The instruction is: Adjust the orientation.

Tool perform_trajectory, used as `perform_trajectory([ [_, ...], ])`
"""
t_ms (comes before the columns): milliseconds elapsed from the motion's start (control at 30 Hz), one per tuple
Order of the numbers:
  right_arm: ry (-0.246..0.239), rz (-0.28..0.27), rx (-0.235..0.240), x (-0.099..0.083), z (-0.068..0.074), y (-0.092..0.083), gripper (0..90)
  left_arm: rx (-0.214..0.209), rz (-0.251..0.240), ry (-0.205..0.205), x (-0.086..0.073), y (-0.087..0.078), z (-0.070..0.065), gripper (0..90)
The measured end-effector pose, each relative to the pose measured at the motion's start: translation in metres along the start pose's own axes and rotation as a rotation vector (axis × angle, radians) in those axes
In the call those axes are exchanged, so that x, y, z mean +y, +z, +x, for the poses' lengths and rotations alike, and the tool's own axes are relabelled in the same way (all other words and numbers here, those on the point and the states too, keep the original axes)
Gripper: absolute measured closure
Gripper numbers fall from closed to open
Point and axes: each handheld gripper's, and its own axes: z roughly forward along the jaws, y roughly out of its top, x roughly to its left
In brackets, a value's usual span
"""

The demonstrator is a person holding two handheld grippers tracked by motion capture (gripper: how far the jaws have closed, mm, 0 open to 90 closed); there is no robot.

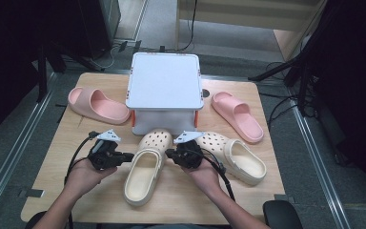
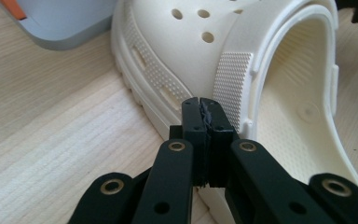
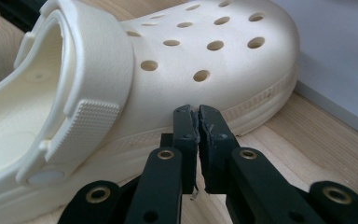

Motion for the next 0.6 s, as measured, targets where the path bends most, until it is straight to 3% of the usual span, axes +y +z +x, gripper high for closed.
perform_trajectory([
  [433, 0.012, 0.001, -0.011, 0.005, -0.007, 0.0, 86.0, -0.025, 0.015, 0.017, -0.001, 0.008, -0.019, 88.7],
  [600, 0.014, 0.0, -0.014, 0.005, -0.009, 0.0, 83.5, -0.053, -0.016, -0.018, 0.003, 0.002, -0.015, 84.9],
])
